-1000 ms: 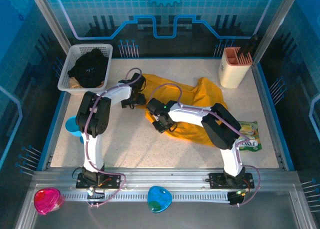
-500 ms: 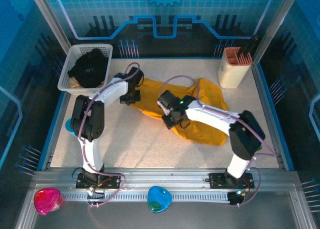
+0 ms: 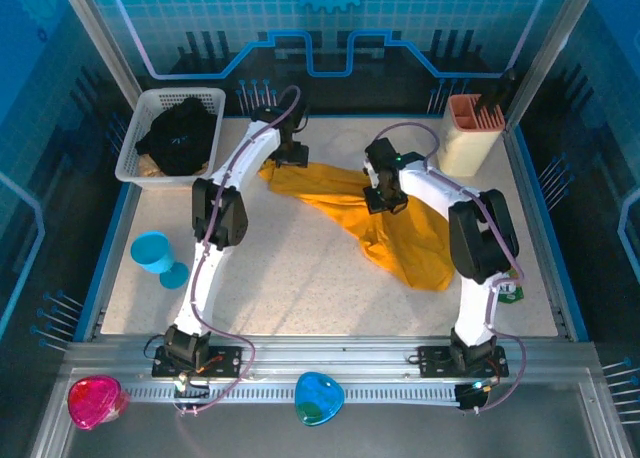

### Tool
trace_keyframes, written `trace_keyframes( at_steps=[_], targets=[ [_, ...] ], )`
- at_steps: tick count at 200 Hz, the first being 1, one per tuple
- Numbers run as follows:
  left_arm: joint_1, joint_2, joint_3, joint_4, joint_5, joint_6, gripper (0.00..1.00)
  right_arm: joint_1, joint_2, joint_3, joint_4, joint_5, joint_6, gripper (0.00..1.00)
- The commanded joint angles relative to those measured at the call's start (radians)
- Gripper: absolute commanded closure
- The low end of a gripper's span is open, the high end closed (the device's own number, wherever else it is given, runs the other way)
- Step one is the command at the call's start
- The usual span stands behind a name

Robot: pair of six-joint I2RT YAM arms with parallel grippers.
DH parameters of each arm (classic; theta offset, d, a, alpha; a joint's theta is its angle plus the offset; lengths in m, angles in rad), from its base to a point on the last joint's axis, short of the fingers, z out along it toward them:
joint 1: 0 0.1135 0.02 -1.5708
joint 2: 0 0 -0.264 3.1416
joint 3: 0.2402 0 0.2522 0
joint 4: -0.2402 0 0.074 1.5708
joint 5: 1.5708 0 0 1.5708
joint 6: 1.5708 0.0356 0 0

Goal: Fold and stack the t-shirts

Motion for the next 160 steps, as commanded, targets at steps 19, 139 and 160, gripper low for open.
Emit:
trace_keyframes(
  at_steps=[19,139,160],
  targets=[
    [-0.021,-0.326,-0.387,0.111,0.057,-0.045,0.16,-0.049,0.047,0.057,-0.006,-0.003,0.059,1.0],
    [0.024,-1.063,-1.131,0.352,0.04,-0.208,0.17,0.321,0.083,0.198,0.117,0.224,-0.462,0.18],
    [0.031,-1.111,-1.163,0.342,0.042,-0.214,0.17,0.352,0.202,0.316,0.128,0.259,-0.535,0.21]
  ],
)
